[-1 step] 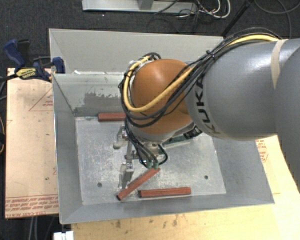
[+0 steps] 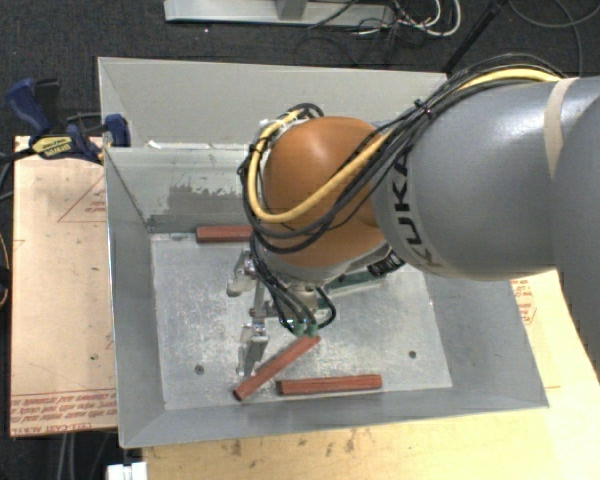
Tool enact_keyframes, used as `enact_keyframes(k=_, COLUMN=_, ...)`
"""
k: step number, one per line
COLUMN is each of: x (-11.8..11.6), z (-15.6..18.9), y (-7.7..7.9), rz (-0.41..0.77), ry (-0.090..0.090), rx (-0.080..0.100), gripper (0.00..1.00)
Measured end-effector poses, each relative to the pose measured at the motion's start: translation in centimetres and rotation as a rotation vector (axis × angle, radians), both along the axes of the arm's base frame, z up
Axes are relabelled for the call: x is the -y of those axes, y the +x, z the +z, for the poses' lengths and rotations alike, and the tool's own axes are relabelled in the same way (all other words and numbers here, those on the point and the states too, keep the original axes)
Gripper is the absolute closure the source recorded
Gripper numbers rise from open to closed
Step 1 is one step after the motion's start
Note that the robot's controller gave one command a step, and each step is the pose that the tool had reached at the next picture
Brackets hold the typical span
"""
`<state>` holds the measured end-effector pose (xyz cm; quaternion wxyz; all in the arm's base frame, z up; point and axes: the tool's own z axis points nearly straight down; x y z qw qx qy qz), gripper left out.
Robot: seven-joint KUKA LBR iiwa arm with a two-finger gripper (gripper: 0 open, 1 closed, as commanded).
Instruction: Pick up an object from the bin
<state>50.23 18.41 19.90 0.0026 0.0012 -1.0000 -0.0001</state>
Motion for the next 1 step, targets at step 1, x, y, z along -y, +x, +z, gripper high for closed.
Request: enact_keyframes(k=1, x=0.27, z=-1.94, y=0.81, rz=0.073, ry=0.004, rx=0.014, gripper=0.0)
